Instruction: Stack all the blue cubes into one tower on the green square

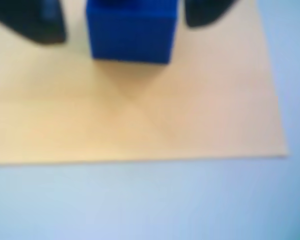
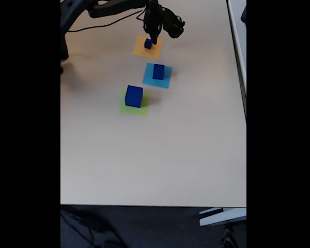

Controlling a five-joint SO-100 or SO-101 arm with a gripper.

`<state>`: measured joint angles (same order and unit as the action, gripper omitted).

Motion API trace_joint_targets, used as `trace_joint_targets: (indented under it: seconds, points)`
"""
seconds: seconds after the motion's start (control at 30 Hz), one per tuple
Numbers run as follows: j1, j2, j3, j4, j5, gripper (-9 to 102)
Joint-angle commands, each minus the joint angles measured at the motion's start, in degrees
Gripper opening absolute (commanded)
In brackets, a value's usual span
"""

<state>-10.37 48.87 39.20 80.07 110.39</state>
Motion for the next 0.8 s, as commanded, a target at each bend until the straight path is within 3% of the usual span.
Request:
trace_joint_targets:
  seconds: [0.0,0.17,0.4,0.77]
  points:
    - [2.46,8.26,-3.16,-4.66,-6.68,4]
    - [6.15,11.16,-4.22,-6.24,-11.16,4]
    - [11.95,15.47,3.87,-6.24,-7.91,4]
    - [15.47,16.7,13.36,-9.93,-11.43,22]
